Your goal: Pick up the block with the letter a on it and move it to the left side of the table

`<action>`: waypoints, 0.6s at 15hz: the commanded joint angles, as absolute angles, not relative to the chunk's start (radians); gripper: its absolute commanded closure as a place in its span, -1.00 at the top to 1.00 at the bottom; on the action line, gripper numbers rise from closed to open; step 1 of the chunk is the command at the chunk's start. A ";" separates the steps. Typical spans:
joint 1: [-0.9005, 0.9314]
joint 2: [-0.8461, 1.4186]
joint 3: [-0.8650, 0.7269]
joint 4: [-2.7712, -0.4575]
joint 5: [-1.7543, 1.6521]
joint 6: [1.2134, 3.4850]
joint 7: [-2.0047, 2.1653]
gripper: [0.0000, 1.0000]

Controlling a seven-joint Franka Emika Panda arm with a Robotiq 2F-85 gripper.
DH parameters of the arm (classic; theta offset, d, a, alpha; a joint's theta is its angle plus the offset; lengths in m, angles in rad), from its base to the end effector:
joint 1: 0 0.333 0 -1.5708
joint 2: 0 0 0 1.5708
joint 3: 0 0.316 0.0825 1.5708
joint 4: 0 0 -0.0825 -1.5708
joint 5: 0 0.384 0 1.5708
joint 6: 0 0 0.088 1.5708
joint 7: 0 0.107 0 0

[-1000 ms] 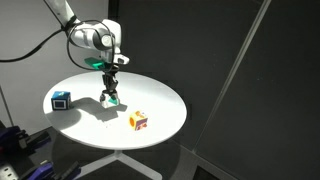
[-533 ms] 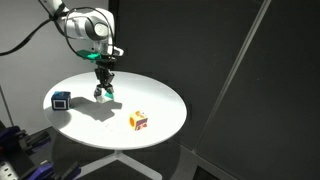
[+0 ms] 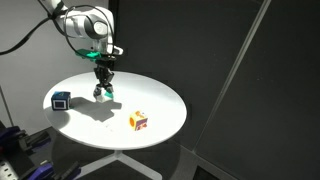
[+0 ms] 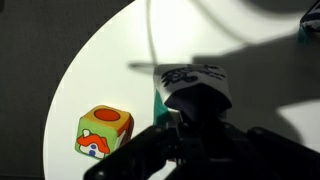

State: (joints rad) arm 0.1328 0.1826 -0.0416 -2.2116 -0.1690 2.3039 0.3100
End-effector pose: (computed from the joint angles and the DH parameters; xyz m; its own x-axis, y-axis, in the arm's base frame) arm 0.5363 0.0456 0.2890 0.9931 -0.1033 -0.0556 -0.0942 -0.9848 0.1457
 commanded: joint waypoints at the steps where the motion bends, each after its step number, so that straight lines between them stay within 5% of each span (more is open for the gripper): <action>1: 0.115 0.182 -0.023 -2.210 -0.173 2.300 0.312 -0.64; 4: 0.115 0.182 -0.023 -2.210 -0.173 2.300 0.312 -0.64; 5: 0.115 0.177 -0.021 -2.217 -0.175 2.313 0.300 -0.91; 9: 0.120 0.162 -0.002 -2.230 -0.192 2.360 0.246 -0.91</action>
